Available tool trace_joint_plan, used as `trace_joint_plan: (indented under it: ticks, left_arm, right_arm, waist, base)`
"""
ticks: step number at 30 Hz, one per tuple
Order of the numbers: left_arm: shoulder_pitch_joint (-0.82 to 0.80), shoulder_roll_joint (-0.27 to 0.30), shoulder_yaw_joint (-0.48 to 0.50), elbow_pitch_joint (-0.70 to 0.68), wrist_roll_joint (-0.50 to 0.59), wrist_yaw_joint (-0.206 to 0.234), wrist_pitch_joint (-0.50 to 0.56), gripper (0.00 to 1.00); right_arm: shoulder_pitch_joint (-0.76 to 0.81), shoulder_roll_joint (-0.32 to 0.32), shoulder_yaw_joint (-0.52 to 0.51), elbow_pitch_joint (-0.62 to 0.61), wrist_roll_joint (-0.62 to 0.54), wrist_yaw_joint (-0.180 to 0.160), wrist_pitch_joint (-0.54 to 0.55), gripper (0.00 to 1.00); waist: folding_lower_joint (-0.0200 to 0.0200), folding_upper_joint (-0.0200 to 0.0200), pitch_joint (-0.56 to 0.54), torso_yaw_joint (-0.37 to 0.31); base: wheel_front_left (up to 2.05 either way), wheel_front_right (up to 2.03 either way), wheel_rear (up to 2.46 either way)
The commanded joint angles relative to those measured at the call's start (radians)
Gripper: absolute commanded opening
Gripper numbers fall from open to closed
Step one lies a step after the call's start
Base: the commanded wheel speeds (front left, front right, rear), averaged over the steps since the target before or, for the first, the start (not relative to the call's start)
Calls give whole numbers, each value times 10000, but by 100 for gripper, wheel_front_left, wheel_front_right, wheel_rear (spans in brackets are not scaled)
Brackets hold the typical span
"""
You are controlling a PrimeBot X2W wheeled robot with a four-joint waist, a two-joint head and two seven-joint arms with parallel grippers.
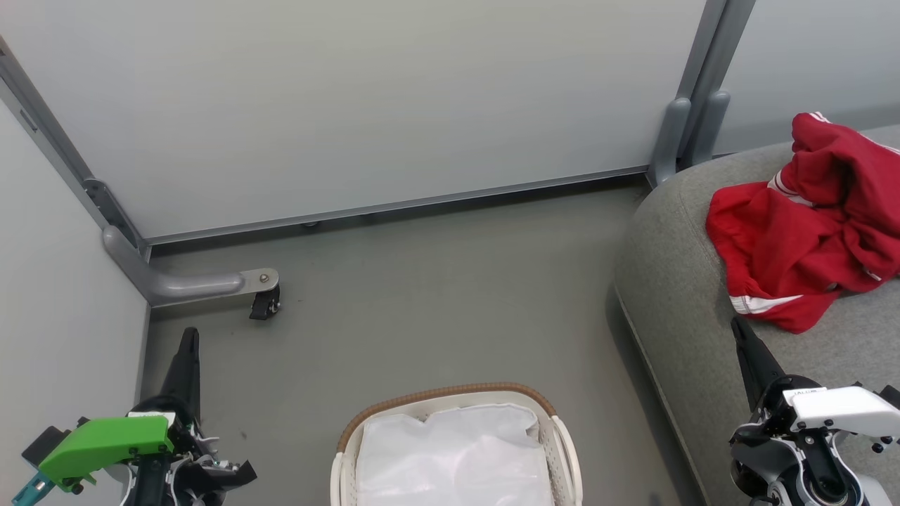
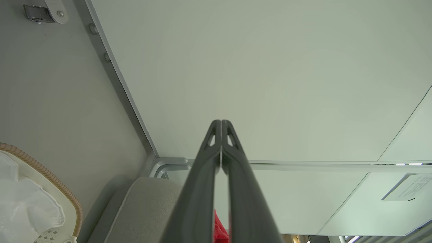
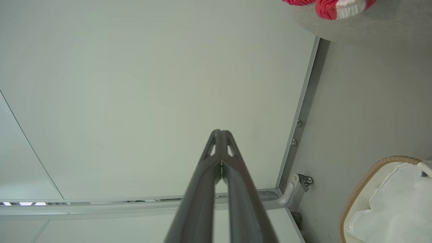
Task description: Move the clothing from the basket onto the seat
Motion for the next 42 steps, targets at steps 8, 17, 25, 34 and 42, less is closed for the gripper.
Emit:
trace_joint_plan:
  ticks: [8, 17, 25, 34, 42]
  left_arm:
    - [-109, 47, 25, -20, -31, -62, 33, 0]
    - [-109, 47, 24, -21, -31, -62, 32, 0]
    - [-108, 47, 23, -20, -32, -62, 32, 0]
    - [-108, 47, 23, -21, -32, -62, 31, 0]
    - [-108, 47, 22, -22, -33, -62, 31, 0]
  right_arm:
    - [-84, -59, -21, -39, 33, 0, 32, 0]
    - [-84, -59, -20, -38, 34, 0, 31, 0]
    - [-84, -59, -20, -38, 34, 0, 31, 0]
    - [-83, -59, -19, -38, 34, 0, 30, 0]
    - [-83, -59, -19, -38, 35, 0, 30, 0]
  waist:
    - [0, 0, 0, 0]
    - [0, 0, 0, 0]
    - [0, 0, 0, 0]
    - [0, 0, 0, 0]
    - [0, 0, 0, 0]
  base:
    - [0, 0, 0]
    - [0, 0, 0]
    - [0, 0, 0]
    - [0, 0, 0]
    - [0, 0, 0]
